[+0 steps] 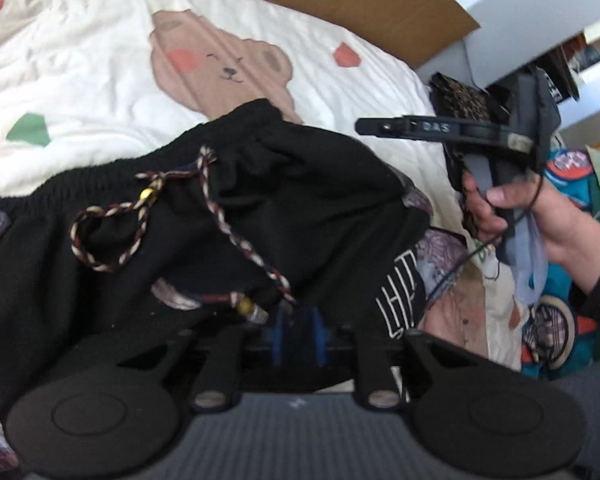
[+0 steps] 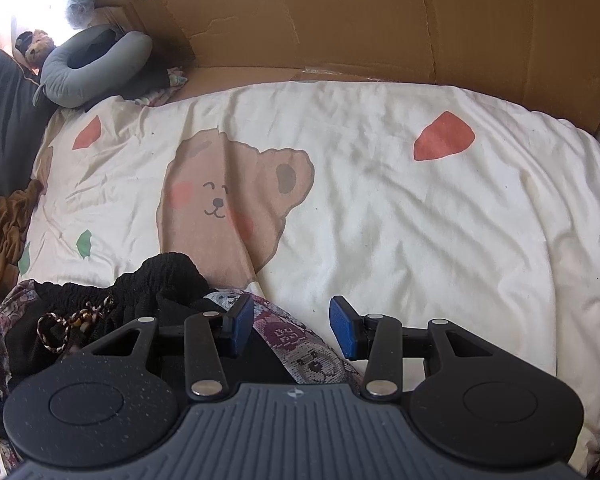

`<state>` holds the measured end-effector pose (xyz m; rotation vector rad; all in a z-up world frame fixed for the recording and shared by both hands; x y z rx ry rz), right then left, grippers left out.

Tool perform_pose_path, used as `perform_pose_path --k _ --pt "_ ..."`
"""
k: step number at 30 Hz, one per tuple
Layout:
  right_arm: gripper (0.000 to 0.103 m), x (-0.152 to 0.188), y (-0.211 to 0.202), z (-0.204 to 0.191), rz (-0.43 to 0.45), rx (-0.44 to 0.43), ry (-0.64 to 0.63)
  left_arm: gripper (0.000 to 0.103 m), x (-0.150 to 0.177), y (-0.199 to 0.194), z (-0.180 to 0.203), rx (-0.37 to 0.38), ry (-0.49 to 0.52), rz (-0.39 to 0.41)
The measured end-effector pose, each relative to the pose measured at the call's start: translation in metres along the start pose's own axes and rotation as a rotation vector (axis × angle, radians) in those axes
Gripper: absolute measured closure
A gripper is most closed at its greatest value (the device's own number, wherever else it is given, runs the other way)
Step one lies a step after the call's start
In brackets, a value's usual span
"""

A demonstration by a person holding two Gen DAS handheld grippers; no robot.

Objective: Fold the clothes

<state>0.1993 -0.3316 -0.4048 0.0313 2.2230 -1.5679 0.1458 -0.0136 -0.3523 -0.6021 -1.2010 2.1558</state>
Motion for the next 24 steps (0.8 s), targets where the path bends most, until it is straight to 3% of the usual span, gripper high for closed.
perform_pose_path --k 2,11,24 --pt "0.054 0.000 0.000 0.000 0.001 0.000 0.000 0.066 -0.001 -0.005 0.002 -0.007 0.003 0.011" --pt "0.054 -0.008 0.008 -0.001 0.006 0.006 -0.041 0.066 -0.028 -0.030 -0.006 -0.083 -0.024 0.097" --pt "0.054 -0.015 0.031 -0.012 0.009 0.049 -0.132 0.052 -0.099 -0.024 0.002 -0.200 0.095 0.131"
Point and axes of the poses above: each gripper's, at about its wrist camera, not at the fingertips, and y roughly the way its jaws point, z to its right, x to its underside, the point moved 2 cm from there along y, roughly the way its jaws point, and after that the axes turned 10 degrees about -z, right-handed, at the moved point
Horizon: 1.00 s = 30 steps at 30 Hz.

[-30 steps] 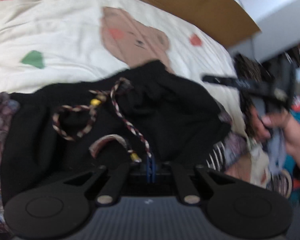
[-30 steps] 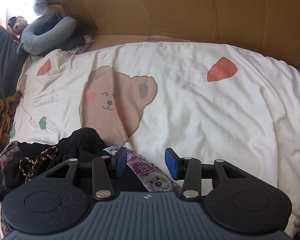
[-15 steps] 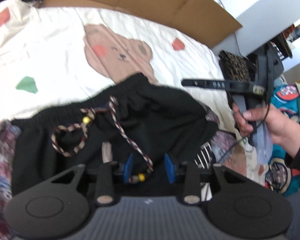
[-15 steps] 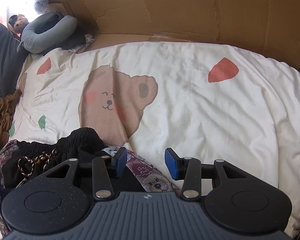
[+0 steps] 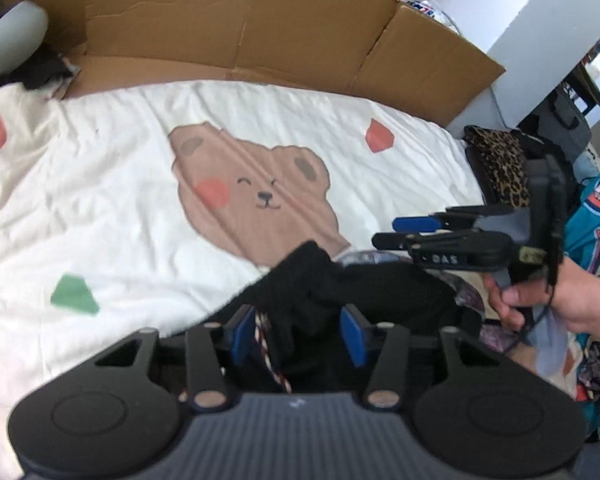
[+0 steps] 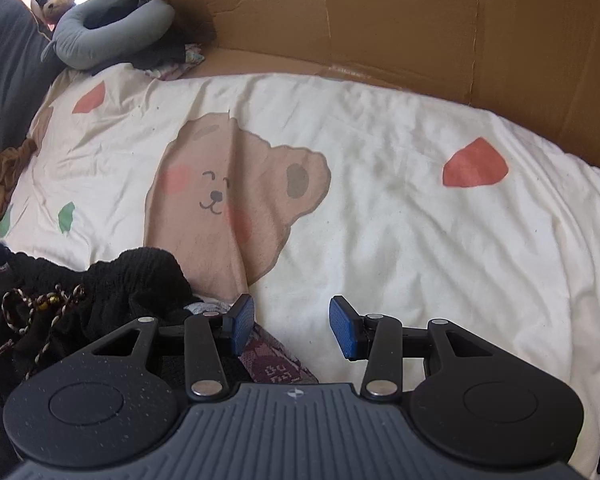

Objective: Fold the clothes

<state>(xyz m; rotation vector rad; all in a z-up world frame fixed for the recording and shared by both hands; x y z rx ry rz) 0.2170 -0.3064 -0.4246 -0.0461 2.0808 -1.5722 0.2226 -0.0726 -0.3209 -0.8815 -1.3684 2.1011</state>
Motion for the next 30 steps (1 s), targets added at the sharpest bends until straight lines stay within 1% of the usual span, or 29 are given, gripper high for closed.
perform_pose_path --k 3,5,8,10,13,15,17,19,21,22,23,30 --pt "0.054 -0.002 0.000 0.003 0.006 0.002 0.013 0.052 -0.018 0.010 0.003 -0.024 0.029 -0.002" --pt "0.054 -0.001 0.003 0.003 0.003 0.015 0.007 0.052 -0.030 0.018 0.004 -0.025 0.040 -0.002" --pt "0.054 0.004 0.008 0.001 -0.016 0.011 0.003 0.052 -0.047 0.037 0.005 -0.043 0.046 -0.003" --pt "0.054 0.008 0.011 -0.002 -0.032 0.004 -0.004 0.052 -0.058 0.052 0.006 -0.062 0.036 -0.013" --pt "0.054 0.013 0.010 -0.008 -0.048 -0.029 -0.003 0.055 -0.070 0.072 0.013 -0.097 0.018 -0.041" --pt "0.054 0.016 0.009 -0.011 -0.052 -0.037 -0.014 0.054 -0.073 0.081 0.021 -0.083 0.018 -0.040" --pt "0.054 0.020 0.010 -0.014 -0.058 -0.034 -0.029 0.055 -0.072 0.091 0.028 -0.086 0.033 -0.055" --pt "0.054 0.023 0.011 -0.016 -0.065 -0.035 -0.037 0.057 -0.070 0.101 0.032 -0.105 0.050 -0.072" --pt "0.054 0.026 0.011 -0.018 -0.069 -0.036 -0.040 0.067 -0.066 0.108 0.029 -0.109 0.037 -0.097" --pt "0.054 0.028 0.011 -0.019 -0.070 -0.037 -0.042 0.068 -0.064 0.111 0.028 -0.108 0.026 -0.110" --pt "0.054 0.030 0.010 -0.020 -0.072 -0.038 -0.046 0.068 -0.061 0.114 0.026 -0.105 0.014 -0.120" --pt "0.054 0.045 0.007 -0.029 -0.092 -0.043 -0.084 0.073 -0.031 0.111 0.022 -0.055 -0.042 -0.154"
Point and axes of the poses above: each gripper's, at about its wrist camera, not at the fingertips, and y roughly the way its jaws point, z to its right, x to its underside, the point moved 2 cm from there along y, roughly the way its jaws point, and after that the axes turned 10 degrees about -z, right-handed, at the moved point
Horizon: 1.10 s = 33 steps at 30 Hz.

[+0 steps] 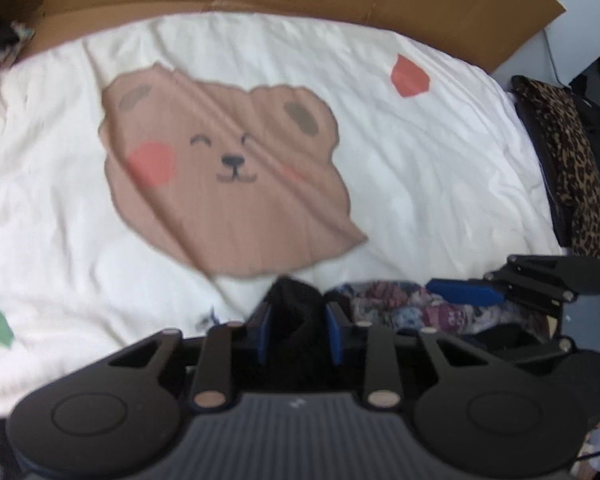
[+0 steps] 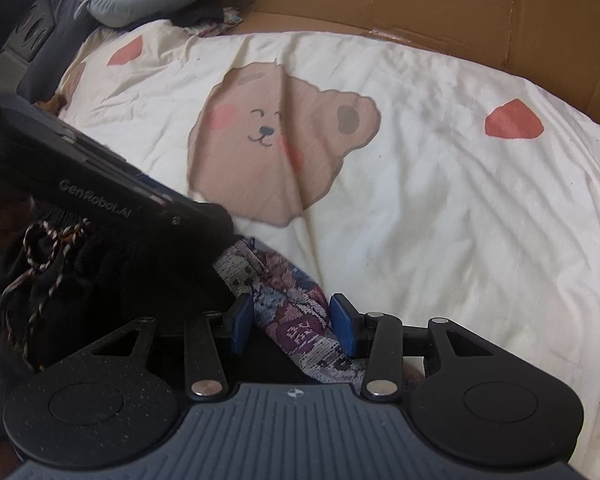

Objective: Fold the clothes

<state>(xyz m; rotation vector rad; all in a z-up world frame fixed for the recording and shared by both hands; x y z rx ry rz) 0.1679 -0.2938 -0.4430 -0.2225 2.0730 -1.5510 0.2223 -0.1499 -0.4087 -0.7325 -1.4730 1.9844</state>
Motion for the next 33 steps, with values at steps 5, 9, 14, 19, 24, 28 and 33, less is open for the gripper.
perform_pose_path --k 5,9,14,19,24,28,33 --pt "0.054 0.009 -0.003 -0.007 -0.015 0.001 -0.027 0.075 0.021 0.000 -0.001 0.046 -0.035 -0.004" --pt "0.054 0.013 -0.009 -0.009 -0.023 0.002 -0.062 0.082 0.035 0.001 -0.001 0.067 -0.037 0.010" --pt "0.054 0.006 -0.027 -0.003 0.001 -0.042 -0.070 0.094 0.052 0.003 -0.003 0.106 -0.046 0.000" --pt "0.054 -0.008 -0.036 0.004 0.041 -0.061 -0.051 0.094 0.064 -0.002 -0.004 0.100 -0.037 0.008" --pt "0.054 -0.019 -0.030 -0.002 0.054 -0.089 -0.072 0.094 0.075 -0.004 0.000 0.081 -0.002 0.013" --pt "0.054 -0.016 -0.008 -0.006 -0.006 -0.057 -0.120 0.093 0.077 -0.006 -0.001 0.094 0.002 0.021" --pt "0.054 -0.002 -0.004 0.002 -0.032 -0.057 -0.089 0.089 0.070 -0.008 0.000 0.098 0.013 0.030"
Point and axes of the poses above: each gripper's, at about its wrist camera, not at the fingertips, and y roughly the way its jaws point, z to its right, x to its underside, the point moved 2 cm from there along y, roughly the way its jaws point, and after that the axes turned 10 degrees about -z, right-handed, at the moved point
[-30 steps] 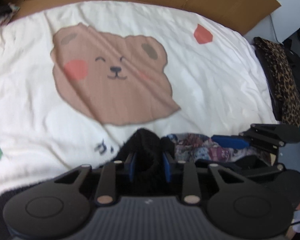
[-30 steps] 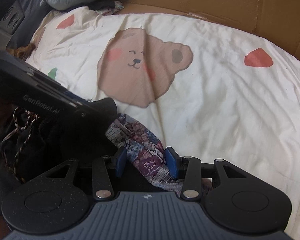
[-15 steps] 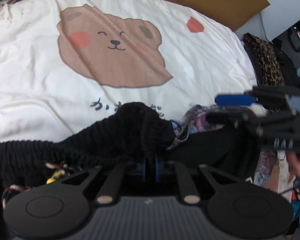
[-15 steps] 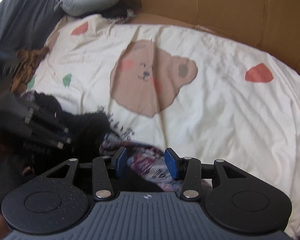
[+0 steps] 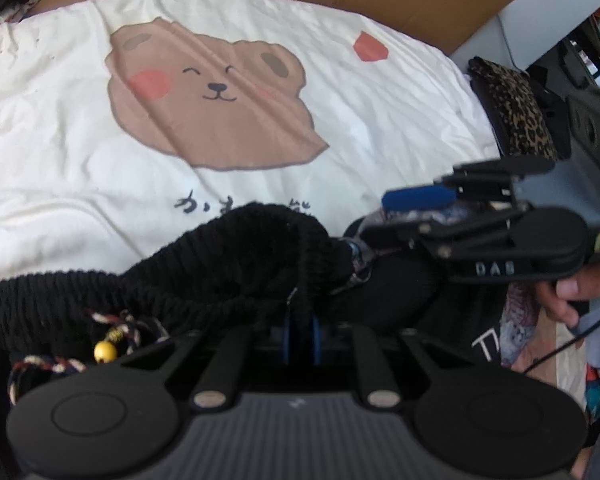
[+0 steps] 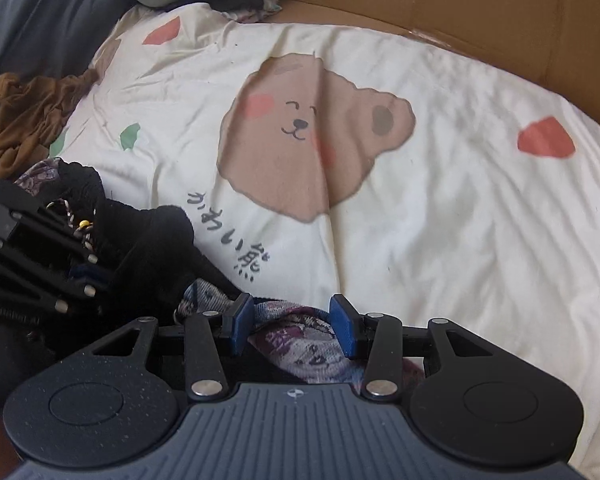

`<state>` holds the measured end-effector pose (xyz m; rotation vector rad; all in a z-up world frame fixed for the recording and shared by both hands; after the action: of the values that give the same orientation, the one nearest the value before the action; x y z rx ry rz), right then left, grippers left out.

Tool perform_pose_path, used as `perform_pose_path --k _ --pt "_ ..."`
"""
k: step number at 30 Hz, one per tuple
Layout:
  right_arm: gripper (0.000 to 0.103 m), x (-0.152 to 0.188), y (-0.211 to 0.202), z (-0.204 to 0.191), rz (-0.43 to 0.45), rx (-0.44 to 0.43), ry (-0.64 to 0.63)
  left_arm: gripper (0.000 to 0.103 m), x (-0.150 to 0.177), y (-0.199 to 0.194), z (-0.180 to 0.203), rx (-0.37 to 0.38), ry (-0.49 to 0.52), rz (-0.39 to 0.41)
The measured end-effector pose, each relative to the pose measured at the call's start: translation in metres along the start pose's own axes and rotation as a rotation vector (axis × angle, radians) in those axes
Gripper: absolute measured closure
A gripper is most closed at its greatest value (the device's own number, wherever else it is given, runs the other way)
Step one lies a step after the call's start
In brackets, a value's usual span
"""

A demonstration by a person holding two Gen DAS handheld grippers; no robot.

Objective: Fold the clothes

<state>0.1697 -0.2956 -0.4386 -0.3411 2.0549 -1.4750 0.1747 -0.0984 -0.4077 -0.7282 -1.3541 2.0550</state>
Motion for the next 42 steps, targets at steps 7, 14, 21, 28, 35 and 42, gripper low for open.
perform_pose_path --k 7,14,21,28,35,42 --pt "0.054 0.012 0.000 -0.001 0.000 0.016 0.027 0.057 -0.011 -0.012 0.011 0.022 0.043 0.050" --pt "0.054 0.016 -0.002 -0.005 0.004 0.033 0.038 0.045 -0.031 0.000 0.015 0.064 0.021 0.055" --pt "0.054 0.021 -0.002 -0.006 0.008 0.039 0.035 0.066 -0.037 0.025 0.013 0.065 -0.002 -0.002" --pt "0.054 0.024 -0.003 -0.008 0.006 0.038 0.025 0.087 -0.032 0.024 -0.001 0.105 -0.083 0.061" --pt "0.054 0.013 -0.017 0.000 0.019 -0.014 0.024 0.089 -0.014 0.011 0.005 0.058 -0.029 0.147" --pt "0.054 -0.010 -0.027 -0.003 0.053 -0.070 -0.050 0.089 0.001 0.003 0.012 0.011 0.027 0.262"
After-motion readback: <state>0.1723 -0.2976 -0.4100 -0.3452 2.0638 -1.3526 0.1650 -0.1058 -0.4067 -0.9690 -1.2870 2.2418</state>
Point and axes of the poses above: each gripper's, at about its wrist camera, not at the fingertips, and y roughly the way its jaws point, z to its right, x to its underside, the point moved 2 cm from there along y, roughly the way its jaws point, and after that the axes turned 10 degrees about -z, right-handed, at the moved point
